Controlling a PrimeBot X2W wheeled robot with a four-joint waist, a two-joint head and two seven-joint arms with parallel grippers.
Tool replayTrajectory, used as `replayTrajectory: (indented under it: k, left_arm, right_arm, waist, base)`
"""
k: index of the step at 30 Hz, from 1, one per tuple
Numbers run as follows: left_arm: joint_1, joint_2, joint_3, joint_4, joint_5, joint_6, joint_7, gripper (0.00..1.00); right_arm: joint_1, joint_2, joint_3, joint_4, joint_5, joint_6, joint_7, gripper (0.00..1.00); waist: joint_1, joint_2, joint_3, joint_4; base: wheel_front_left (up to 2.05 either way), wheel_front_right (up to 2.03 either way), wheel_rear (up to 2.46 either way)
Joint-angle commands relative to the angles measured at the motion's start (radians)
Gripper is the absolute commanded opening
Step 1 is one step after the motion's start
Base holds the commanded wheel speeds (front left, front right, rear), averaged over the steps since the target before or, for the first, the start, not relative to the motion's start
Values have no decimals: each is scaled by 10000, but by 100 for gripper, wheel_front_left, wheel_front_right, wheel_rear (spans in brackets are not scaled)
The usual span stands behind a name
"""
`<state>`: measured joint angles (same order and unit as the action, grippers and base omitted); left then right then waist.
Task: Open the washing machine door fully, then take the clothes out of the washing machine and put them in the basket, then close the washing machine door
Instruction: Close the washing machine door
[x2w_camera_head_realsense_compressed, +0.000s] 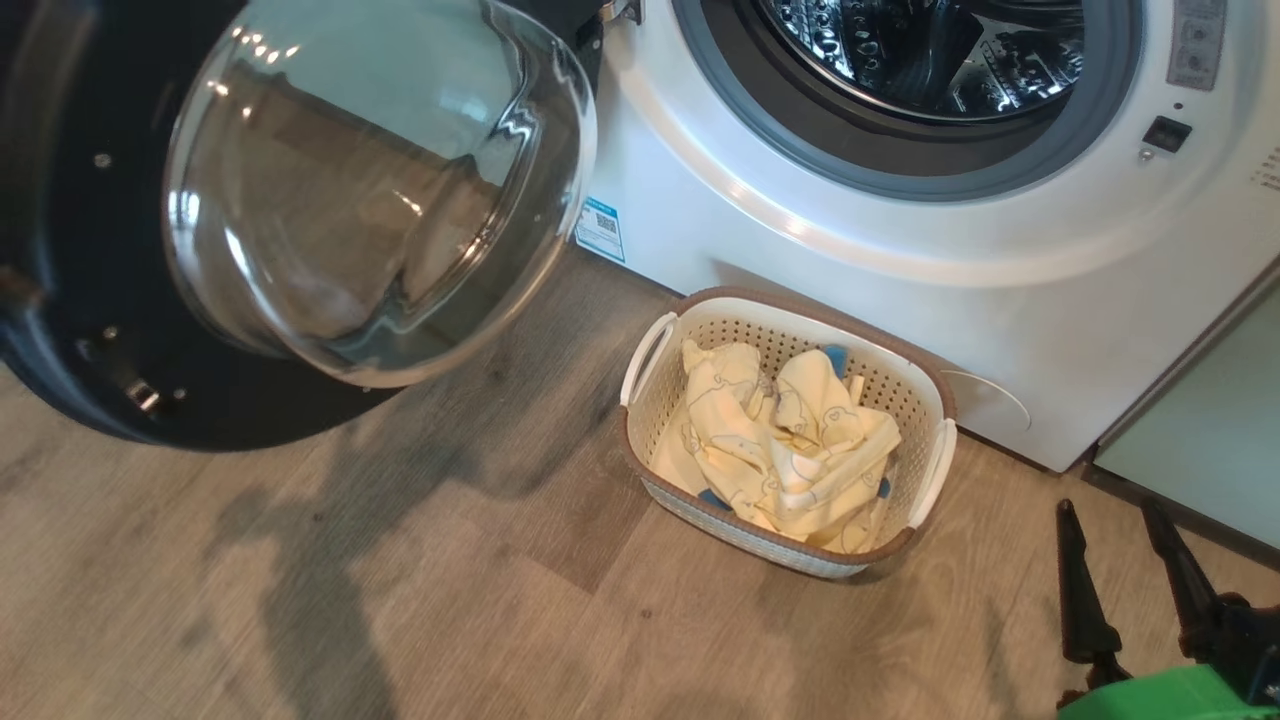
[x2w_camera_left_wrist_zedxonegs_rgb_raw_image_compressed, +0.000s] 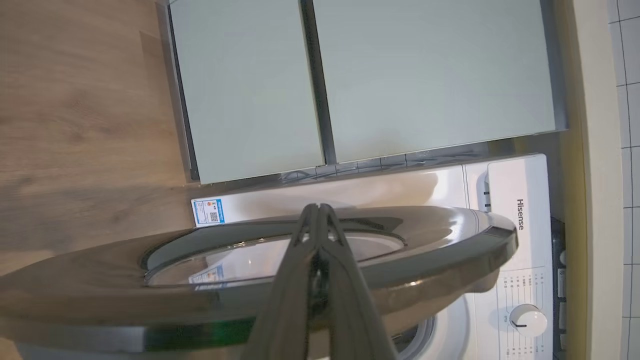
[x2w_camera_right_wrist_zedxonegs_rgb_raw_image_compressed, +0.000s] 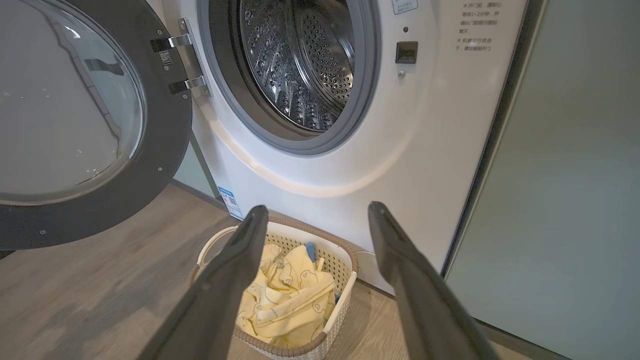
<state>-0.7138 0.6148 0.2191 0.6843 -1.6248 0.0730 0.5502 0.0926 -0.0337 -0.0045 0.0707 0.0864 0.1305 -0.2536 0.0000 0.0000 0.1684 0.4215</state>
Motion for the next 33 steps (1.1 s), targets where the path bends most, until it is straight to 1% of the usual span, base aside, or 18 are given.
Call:
replayTrajectory:
  k: [1, 2, 12, 16, 20, 27, 33]
  left_arm:
    - [-5, 488, 189, -489, -135, -10, 337, 0]
    - [-5, 488, 189, -489, -135, -10, 337, 0]
    - [467, 301, 129, -1604, -723, 204, 1605, 0]
    - [661, 222, 30, -2110, -867, 203, 2033, 0]
    - [827, 103, -46, -2629, -1042, 83, 2431, 0]
    - [1043, 59, -333, -3328, -1096, -106, 3029, 0]
    - [1087, -64, -476, -3773, -1282, -323, 3480, 0]
  right_arm:
    - [-355, -166, 161, -293, -103, 2, 15, 100]
    - [-355, -166, 161, -293, -103, 2, 15, 100]
    - [-367, -166, 215, -238, -85, 2, 28, 100]
    - [-317, -166, 187, -224, -81, 2, 33, 100]
    - [-319, -166, 148, -227, -50, 2, 37, 100]
    - [-343, -166, 159, -166, -27, 2, 25, 100]
    - [-421, -166, 174, -151, 31, 2, 12, 100]
  waist:
    - [0, 0, -26, 35]
    - [0, 0, -26, 35]
    - [0, 0, -65, 142]
    - [0, 0, -91, 152]
    - [0, 0, -105, 131]
    - [0, 0, -109, 57]
    - [0, 0, -124, -135]
  base:
    - [0, 0, 0]
    - [0, 0, 0]
    - [0, 0, 0]
    - [0, 0, 0]
    - [0, 0, 0]
    - [0, 0, 0]
    - [0, 0, 0]
